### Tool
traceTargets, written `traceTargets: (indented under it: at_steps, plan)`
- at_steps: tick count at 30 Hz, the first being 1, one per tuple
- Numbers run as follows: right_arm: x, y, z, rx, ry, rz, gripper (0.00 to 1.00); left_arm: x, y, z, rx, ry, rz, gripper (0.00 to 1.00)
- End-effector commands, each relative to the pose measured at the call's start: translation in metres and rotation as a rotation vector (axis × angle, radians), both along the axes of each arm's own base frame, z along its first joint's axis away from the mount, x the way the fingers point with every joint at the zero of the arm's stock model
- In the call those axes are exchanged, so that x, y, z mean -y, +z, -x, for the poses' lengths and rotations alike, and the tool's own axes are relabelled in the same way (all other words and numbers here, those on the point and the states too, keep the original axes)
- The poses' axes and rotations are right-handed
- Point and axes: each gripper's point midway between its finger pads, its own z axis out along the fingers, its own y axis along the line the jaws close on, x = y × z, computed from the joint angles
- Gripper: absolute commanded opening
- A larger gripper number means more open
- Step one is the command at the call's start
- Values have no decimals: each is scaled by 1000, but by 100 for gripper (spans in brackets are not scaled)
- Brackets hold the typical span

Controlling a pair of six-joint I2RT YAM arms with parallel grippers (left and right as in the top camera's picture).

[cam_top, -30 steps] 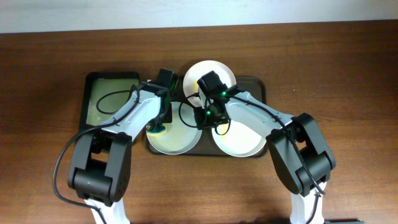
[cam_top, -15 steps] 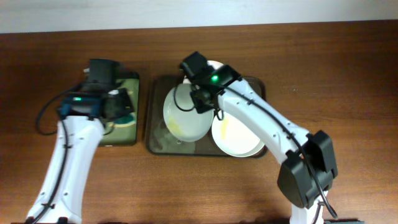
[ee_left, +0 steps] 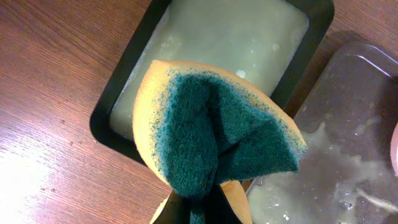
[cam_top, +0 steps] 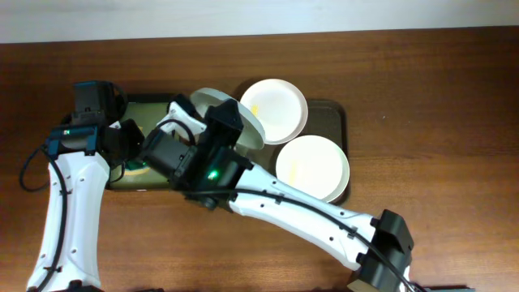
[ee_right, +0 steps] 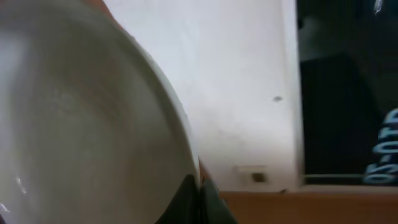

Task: Clean dirty plates on tray and stack at the side
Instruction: 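Lift the scrubbed plate with the right gripper and place it right of the tray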

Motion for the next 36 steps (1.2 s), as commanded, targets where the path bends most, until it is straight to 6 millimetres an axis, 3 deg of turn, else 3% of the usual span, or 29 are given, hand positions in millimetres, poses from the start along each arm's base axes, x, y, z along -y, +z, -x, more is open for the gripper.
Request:
traceTargets:
  at_steps: [1, 4, 6, 7, 8, 9, 10, 12, 14, 15, 17, 18, 22, 24, 26, 27, 28, 32, 36]
  plan:
    - [10, 32, 3, 50, -12, 97, 4, 1, 3, 3, 8, 4, 11, 0]
    - [10, 32, 2, 53, -14, 85, 4, 1, 2, 3, 6, 5, 11, 0]
    - [7, 22, 0, 63, -37, -120, 4, 1, 2, 3, 7, 5, 11, 0]
    - [-2, 0, 0, -31, -4, -237, 4, 1, 2, 3, 7, 5, 10, 0]
    - [-16, -45, 3, -261, 91, -275, 4, 0, 2, 3, 6, 6, 8, 0]
    - [-8, -68, 1, -353, 95, -218, 4, 0, 2, 3, 6, 6, 8, 0]
    - [10, -70, -2, -354, 47, -165, 4, 0, 2, 3, 6, 6, 8, 0]
    - [36, -39, -1, -221, -67, -174, 4, 0, 3, 3, 10, 6, 8, 0]
    - [56, 13, -1, -76, -125, -344, 4, 0, 3, 1, 17, 6, 7, 0]
    - [66, 28, -3, -42, -153, -453, 4, 0, 3, 1, 15, 6, 7, 0]
    - [81, 36, -12, -96, -160, -626, 4, 0, 3, 2, 14, 6, 7, 0]
    - [92, 29, -22, -172, -161, -702, 4, 0, 3, 1, 16, 6, 7, 0]
    - [161, -27, -68, -529, -249, -1048, 4, 0, 3, 0, 19, 6, 6, 0]
    - [213, -51, -88, -596, -346, -1189, 4, 0, 3, 0, 19, 6, 6, 0]
    - [279, -79, -99, -614, -486, -1303, 4, 0, 3, 0, 19, 6, 6, 0]
    - [320, -101, -98, -610, -591, -1341, 4, 0, 3, 0, 19, 6, 6, 0]
    - [349, -119, -95, -607, -672, -1358, 4, 0, 3, 0, 19, 6, 7, 0]
    - [448, -190, -79, -554, -915, -1435, 4, 0, 3, 0, 20, 6, 6, 0]
    - [484, -214, -78, -507, -974, -1462, 4, 0, 4, 0, 21, 6, 6, 0]
